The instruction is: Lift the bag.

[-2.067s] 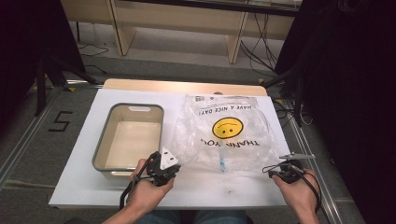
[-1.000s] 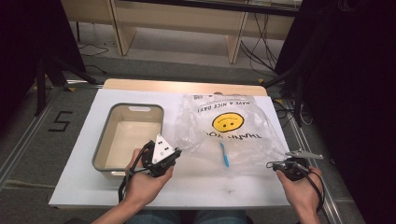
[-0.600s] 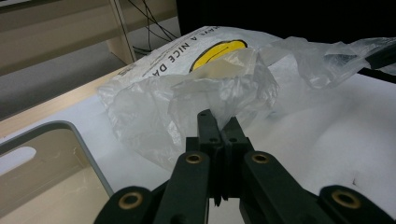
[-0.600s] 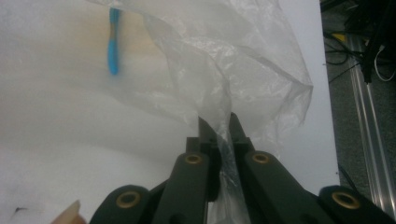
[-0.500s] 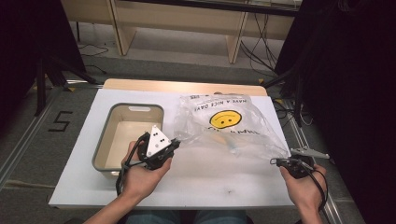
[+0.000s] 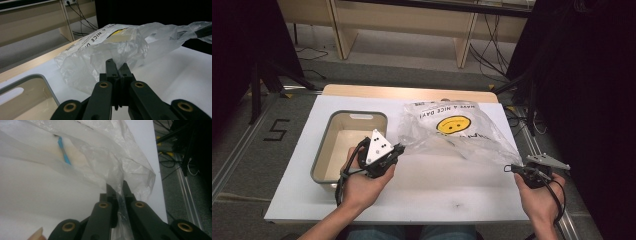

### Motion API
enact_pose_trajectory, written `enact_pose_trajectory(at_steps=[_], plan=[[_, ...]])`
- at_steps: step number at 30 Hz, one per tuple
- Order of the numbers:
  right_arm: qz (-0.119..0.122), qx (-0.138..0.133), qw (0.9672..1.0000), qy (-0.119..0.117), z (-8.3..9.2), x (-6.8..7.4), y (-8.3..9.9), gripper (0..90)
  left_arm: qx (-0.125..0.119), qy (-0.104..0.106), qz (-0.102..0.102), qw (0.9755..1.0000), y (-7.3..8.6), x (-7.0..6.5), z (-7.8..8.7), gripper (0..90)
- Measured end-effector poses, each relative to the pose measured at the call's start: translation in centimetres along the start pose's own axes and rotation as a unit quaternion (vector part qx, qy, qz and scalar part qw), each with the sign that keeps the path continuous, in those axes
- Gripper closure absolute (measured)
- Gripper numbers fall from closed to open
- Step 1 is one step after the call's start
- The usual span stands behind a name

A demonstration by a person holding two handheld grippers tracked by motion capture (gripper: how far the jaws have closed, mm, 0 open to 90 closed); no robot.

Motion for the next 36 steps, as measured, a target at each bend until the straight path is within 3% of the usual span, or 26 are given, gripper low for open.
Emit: enact_pose_trajectory(at_steps=[15, 25, 36], plan=[[-0.016, -0.062, 0.9979, 0.006, 0.6, -0.2, -1.6, 90.0, -0.011, -0.002, 0.001, 0.9999, -0.6, 0.3, -0.2, 89.5], [-0.013, -0.119, 0.9928, 0.011, 1.7, 0.1, -3.2, 90.0, -0.022, -0.008, 0.005, 0.9997, -1.1, 0.9, 0.0, 89.5], [-0.010, -0.155, 0.9877, 0.016, 2.4, 0.2, -5.0, 90.0, -0.034, -0.021, 0.012, 0.9991, -1.6, 1.9, 0.2, 89.5]])
Point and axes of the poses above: each handheld gripper's, and its own axes: z roughly backward along the jaws, y roughly out of its underside, x roughly to its left, the point moved 3 cm from there along -z, roughly forward along the jaws, and after that the axes turned 2 degrees about y, right-handed, at the moved point
